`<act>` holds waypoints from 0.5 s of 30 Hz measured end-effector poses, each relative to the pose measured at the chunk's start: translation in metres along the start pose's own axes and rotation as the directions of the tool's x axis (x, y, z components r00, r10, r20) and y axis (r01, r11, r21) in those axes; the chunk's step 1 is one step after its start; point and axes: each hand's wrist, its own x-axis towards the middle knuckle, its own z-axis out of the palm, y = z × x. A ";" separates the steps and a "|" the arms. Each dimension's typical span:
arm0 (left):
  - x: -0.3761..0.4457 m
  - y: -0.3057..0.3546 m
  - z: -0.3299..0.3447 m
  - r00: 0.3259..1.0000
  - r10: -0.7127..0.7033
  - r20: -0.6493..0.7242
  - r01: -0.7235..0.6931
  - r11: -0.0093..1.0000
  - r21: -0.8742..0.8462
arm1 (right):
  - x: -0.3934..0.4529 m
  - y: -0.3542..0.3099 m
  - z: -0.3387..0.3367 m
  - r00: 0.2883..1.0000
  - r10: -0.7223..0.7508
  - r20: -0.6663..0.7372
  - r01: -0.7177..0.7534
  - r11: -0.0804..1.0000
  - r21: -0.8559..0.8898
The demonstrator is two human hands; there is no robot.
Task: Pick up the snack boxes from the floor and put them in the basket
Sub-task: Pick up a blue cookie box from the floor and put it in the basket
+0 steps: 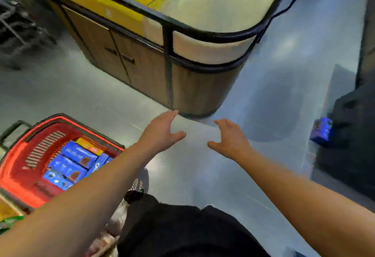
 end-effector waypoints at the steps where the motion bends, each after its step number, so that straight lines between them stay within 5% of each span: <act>1: 0.005 0.028 0.008 1.000 0.031 -0.001 -0.031 0.999 0.008 | -0.010 0.027 -0.009 0.999 0.034 -0.027 -0.033 0.999 0.008; 7: 0.042 0.177 0.045 0.962 0.256 0.098 -0.260 0.965 0.034 | -0.063 0.151 -0.051 0.955 0.264 -0.137 -0.245 0.959 0.141; 15: 0.120 0.337 0.107 0.850 0.463 0.253 -0.492 0.868 0.064 | -0.101 0.285 -0.093 0.803 0.562 -0.196 -0.490 0.812 0.318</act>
